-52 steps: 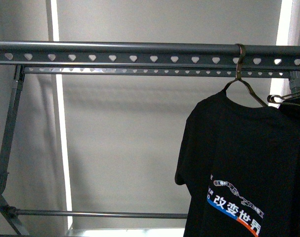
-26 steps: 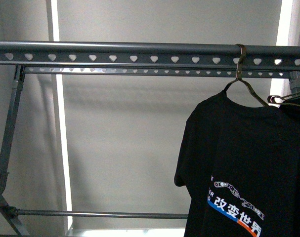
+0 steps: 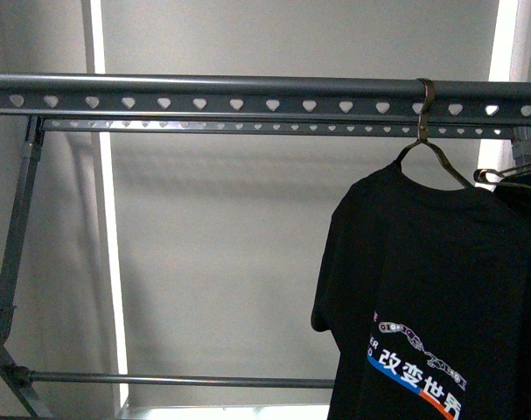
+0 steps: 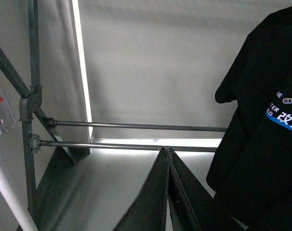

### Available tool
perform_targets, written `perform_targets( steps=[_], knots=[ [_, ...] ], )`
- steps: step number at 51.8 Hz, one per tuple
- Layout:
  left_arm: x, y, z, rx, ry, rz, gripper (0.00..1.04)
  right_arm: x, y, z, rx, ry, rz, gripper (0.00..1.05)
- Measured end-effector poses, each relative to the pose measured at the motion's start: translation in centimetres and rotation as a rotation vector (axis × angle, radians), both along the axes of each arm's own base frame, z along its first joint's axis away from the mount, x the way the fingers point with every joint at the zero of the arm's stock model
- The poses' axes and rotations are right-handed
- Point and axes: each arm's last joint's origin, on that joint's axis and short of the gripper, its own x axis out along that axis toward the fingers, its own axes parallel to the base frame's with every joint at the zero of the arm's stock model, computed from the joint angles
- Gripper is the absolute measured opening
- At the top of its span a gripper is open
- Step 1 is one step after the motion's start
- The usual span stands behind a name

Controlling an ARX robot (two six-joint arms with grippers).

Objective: Hang clothes on hanger

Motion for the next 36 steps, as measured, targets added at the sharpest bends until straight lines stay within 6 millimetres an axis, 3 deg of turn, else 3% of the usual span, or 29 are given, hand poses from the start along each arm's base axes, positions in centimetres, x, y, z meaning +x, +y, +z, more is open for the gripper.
perform_targets(
  steps=[19, 33, 36],
  knots=[
    [-1.3, 0.0, -0.5, 0.0, 0.034, -0.003, 0.04, 0.0, 0.0, 0.0, 0.0, 0.0, 0.0, 0.02],
    [-1.7, 0.0, -0.4, 0.0, 0.007, -0.003, 0.04, 0.0, 0.0, 0.0, -0.001, 0.0, 0.0, 0.57],
    [-1.7, 0.0, -0.4, 0.0, 0.007, -0.003, 0.14, 0.0, 0.0, 0.0, -0.001, 0.0, 0.0, 0.69]
  ],
)
